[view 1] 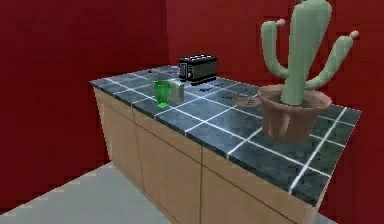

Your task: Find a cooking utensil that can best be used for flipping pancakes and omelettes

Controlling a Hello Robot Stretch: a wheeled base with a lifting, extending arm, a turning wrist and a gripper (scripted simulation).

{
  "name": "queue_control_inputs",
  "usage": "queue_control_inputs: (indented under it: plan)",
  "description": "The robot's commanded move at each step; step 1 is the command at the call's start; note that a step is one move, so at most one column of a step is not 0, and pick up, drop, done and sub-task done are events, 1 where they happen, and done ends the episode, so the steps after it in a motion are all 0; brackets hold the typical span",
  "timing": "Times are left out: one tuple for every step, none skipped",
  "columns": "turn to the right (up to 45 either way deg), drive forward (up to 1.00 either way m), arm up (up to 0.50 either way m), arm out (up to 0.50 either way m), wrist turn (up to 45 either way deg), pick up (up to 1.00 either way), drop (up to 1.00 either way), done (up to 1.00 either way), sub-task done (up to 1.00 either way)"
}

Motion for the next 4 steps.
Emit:
queue_control_inputs:
  plan:
    - [0.0, 0.45, 0.0, 0.0, 0.0, 0.0, 0.0, 0.0, 0.0]
    - [18.0, 0.0, 0.0, 0.0, 0.0, 0.0, 0.0, 0.0, 0.0]
    - [0.0, 1.0, 0.0, 0.0, 0.0, 0.0, 0.0, 0.0, 0.0]
    - [0.0, 0.0, 0.0, 0.0, 0.0, 0.0, 0.0, 1.0, 0.0]
